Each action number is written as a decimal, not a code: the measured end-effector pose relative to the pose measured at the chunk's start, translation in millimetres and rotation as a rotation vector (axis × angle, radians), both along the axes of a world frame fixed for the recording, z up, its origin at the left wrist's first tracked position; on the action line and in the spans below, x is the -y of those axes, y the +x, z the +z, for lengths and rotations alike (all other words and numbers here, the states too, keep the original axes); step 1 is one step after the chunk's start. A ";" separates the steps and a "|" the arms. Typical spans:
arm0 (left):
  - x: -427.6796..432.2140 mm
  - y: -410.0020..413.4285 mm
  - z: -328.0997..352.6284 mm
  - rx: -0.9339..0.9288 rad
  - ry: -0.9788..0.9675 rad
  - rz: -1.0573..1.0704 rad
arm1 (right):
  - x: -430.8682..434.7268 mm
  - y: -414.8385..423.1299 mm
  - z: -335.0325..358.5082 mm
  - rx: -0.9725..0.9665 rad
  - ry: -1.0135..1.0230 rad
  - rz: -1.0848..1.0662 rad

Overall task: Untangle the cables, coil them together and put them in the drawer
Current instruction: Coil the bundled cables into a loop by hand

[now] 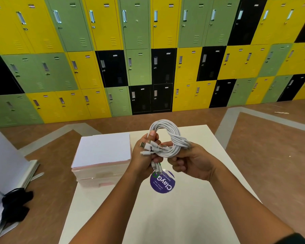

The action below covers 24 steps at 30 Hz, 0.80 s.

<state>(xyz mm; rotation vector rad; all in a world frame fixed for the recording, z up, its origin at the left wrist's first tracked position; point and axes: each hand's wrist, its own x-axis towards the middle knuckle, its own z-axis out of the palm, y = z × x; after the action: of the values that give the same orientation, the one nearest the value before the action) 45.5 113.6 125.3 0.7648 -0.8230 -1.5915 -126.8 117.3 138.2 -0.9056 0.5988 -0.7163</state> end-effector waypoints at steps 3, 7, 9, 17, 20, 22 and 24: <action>-0.6 1.5 1.6 0.046 -0.043 -0.010 | -0.1 -0.6 2.0 -0.018 -0.076 -0.019; -3.3 -2.3 3.4 0.051 -0.074 0.054 | 0.8 6.3 4.4 -0.034 -0.226 -0.107; -2.1 -5.5 4.8 0.041 -0.103 0.106 | 1.0 12.9 1.5 0.041 -0.251 -0.188; -3.0 -17.5 11.7 0.374 -0.185 0.473 | -8.7 23.3 -8.0 0.285 -0.223 -0.291; -1.9 -22.2 10.8 0.375 -0.178 0.528 | -15.1 31.5 -1.5 0.169 -0.283 -0.344; -0.4 -26.4 9.9 0.404 -0.165 0.585 | -17.1 35.2 2.9 0.083 -0.316 -0.429; -2.1 -30.0 9.4 0.429 -0.186 0.627 | -17.7 39.4 6.2 0.034 -0.316 -0.494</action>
<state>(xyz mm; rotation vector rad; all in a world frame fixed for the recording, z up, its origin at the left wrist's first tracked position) 15.5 115.6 134.7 1.1154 -0.9034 -0.7931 -87.5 135.0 144.4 -1.0439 0.6991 -1.2954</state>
